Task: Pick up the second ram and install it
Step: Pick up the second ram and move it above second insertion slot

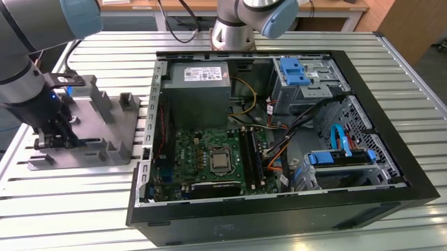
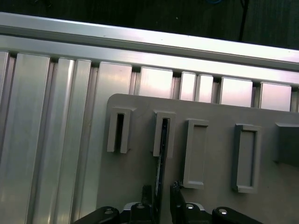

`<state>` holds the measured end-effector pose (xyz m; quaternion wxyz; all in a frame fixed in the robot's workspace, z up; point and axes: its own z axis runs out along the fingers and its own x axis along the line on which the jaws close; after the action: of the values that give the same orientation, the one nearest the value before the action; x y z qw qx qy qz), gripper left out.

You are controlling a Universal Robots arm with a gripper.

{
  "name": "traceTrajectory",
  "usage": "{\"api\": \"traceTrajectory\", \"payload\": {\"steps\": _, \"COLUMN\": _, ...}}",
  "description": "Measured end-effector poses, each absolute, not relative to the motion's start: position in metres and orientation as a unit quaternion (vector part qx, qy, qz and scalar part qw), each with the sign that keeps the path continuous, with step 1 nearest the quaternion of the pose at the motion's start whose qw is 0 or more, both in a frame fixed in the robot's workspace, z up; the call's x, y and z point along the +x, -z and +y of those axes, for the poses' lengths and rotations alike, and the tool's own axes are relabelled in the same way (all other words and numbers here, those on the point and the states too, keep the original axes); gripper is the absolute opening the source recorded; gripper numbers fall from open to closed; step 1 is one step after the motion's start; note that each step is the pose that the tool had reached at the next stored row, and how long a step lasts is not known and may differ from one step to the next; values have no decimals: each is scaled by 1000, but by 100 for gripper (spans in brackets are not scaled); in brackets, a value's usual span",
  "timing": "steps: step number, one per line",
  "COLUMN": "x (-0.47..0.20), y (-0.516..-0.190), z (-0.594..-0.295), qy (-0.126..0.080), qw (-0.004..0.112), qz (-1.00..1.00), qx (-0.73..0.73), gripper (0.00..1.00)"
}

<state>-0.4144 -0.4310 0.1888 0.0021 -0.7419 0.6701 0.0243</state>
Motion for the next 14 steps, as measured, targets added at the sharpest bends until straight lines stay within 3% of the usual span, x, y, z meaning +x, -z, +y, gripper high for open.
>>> {"api": "traceTrajectory", "payload": {"steps": 10, "x": -414, "y": -190, "z": -431, "qy": -24, "qw": 2, "qz": 670, "qx": -742, "gripper": 28}}
{"api": "traceTrajectory", "payload": {"steps": 12, "x": -414, "y": -191, "z": -431, "qy": -24, "qw": 2, "qz": 670, "qx": -742, "gripper": 16}}
{"api": "traceTrajectory", "payload": {"steps": 14, "x": -414, "y": -191, "z": -431, "qy": -24, "qw": 2, "qz": 670, "qx": -742, "gripper": 16}}
